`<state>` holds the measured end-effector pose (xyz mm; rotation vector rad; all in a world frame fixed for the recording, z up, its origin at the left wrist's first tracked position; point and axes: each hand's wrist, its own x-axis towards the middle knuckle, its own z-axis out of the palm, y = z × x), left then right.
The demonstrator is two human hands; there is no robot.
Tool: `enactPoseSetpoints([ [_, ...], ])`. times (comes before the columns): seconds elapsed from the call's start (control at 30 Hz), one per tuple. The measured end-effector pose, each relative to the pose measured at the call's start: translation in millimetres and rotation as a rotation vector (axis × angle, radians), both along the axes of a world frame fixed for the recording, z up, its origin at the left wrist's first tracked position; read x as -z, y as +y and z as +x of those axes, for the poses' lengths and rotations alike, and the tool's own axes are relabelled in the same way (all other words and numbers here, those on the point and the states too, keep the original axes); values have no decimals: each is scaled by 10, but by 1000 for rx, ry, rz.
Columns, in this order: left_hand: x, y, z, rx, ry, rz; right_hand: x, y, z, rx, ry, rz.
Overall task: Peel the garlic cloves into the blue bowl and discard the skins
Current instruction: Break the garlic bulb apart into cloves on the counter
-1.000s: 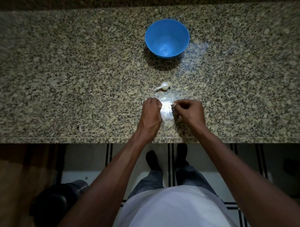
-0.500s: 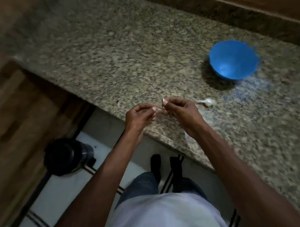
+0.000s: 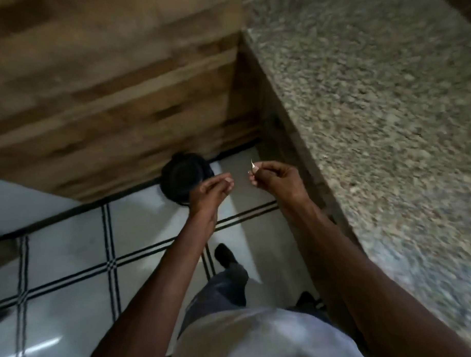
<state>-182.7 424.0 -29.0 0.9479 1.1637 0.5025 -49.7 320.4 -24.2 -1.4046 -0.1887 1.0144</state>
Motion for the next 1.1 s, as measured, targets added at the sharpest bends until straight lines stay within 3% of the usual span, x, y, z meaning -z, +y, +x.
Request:
enactPoseSetpoints([
  [0.27, 161, 1243, -738, -184, 36, -34, 172, 1462, -650, -206, -22, -70],
  [0.67, 530, 2292, -1370, -311, 122, -61, 791, 2914, -1017, -313, 7, -261],
  [0.87, 824, 2743, -1413, -372, 144, -179, 1030, 3469, -1112, -358, -9, -376],
  [1.1, 1319, 2914, -1314, -346, 119, -216, 1543, 3630, -1089, -332, 22, -375],
])
